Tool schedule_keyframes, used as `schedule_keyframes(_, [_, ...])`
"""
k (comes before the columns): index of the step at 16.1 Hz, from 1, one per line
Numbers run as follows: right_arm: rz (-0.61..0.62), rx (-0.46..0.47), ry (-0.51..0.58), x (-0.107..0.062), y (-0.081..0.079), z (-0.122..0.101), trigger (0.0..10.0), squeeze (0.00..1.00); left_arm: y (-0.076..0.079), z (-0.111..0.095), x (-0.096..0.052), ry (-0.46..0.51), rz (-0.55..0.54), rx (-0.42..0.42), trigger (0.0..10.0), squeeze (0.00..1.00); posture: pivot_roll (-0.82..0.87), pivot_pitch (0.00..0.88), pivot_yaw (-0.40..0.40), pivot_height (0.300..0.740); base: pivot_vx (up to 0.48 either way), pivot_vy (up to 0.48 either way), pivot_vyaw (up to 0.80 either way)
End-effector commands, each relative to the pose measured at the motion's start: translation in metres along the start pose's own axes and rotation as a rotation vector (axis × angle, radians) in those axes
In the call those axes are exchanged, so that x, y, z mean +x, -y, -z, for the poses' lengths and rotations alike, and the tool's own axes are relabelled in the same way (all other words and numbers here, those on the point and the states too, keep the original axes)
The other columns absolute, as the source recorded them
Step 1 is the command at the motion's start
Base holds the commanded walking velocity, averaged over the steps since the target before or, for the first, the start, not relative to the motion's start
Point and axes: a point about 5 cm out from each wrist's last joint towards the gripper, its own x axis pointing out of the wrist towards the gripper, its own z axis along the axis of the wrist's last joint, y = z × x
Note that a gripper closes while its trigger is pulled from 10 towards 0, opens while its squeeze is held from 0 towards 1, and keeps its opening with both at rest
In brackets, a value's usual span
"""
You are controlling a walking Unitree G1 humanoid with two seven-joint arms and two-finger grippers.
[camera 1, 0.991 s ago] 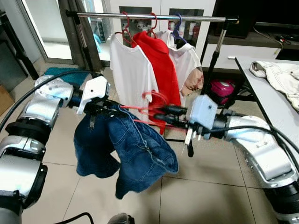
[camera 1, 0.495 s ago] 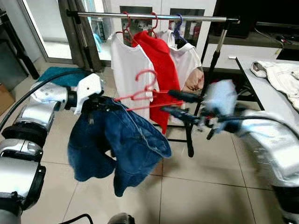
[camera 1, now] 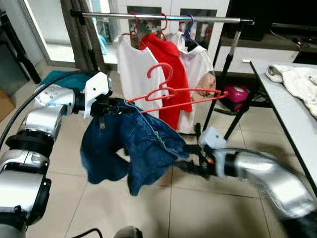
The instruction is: Hang hanger
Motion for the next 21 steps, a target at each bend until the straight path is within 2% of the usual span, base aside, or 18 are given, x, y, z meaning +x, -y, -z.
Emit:
schedule_keyframes(1, [0.095, 0.092, -0.023, 0.005, 0.013, 0.009, 10.0, 1.00, 0.000, -0.011, 0.001, 0.040, 0.016, 0.029, 0.0, 0.00, -0.09, 0.000, 0.053, 0.740, 0.000, 0.000, 0.00])
schedule_keyframes(5, [0.256, 0.249, -0.085, 0.013, 0.038, 0.034, 10.0, 1.00, -0.002, -0.015, -0.003, 0.024, 0.026, 0.045, 0.0, 0.00, -0.08, 0.000, 0.050, 0.740, 0.000, 0.000, 0.00])
schedule_keyframes(7, [0.305, 0.277, -0.102, 0.016, 0.044, 0.041, 10.0, 1.00, -0.002, -0.024, -0.004, 0.054, 0.041, 0.050, 0.0, 0.00, -0.08, 0.000, 0.054, 0.740, 0.000, 0.000, 0.00])
schedule_keyframes(8, [0.330, 0.287, -0.119, 0.018, 0.047, 0.045, 10.0, 0.92, -0.001, -0.030, -0.004, 0.079, 0.057, 0.049, 0.0, 0.00, -0.08, 0.000, 0.054, 0.740, 0.000, 0.000, 0.00])
schedule_keyframes(9, [0.362, 0.303, -0.161, 0.022, 0.049, 0.056, 10.0, 0.00, -0.001, -0.039, -0.004, 0.114, 0.078, 0.055, 0.0, 0.00, -0.08, 0.000, 0.056, 0.740, 0.000, 0.000, 0.00])
schedule_keyframes(11, [0.383, 0.309, -0.200, 0.023, 0.051, 0.066, 10.0, 0.00, 0.000, -0.043, -0.004, 0.129, 0.091, 0.056, 0.0, 0.00, -0.07, 0.000, 0.055, 0.740, 0.000, 0.000, 0.00])
schedule_keyframes(12, [0.420, 0.343, -0.224, 0.023, 0.054, 0.078, 10.0, 0.00, -0.001, -0.045, -0.006, 0.131, 0.092, 0.060, 0.0, 0.00, -0.07, 0.000, 0.055, 0.740, 0.000, 0.000, 0.00])
schedule_keyframes(13, [0.427, 0.359, -0.223, 0.022, 0.054, 0.080, 10.0, 0.00, -0.001, -0.045, -0.007, 0.131, 0.092, 0.060, 0.0, 0.00, -0.07, 0.000, 0.056, 0.740, 0.000, 0.000, 0.00])
schedule_keyframes(14, [0.433, 0.374, -0.223, 0.022, 0.055, 0.083, 3.4, 0.00, -0.002, -0.045, -0.008, 0.127, 0.088, 0.060, 0.0, 0.00, -0.07, 0.000, 0.057, 0.740, 0.000, 0.000, 0.00])
schedule_keyframes(15, [0.435, 0.383, -0.219, 0.022, 0.056, 0.085, 0.0, 0.00, -0.002, -0.045, -0.009, 0.122, 0.083, 0.058, 0.0, 0.00, -0.07, 0.000, 0.057, 0.740, 0.000, 0.000, 0.00])
schedule_keyframes(21, [0.464, 0.433, -0.181, 0.015, 0.063, 0.095, 0.0, 0.00, -0.006, -0.040, -0.021, 0.074, 0.033, 0.045, 0.0, 0.00, -0.07, 0.000, 0.062, 0.740, 0.000, 0.000, 0.00])
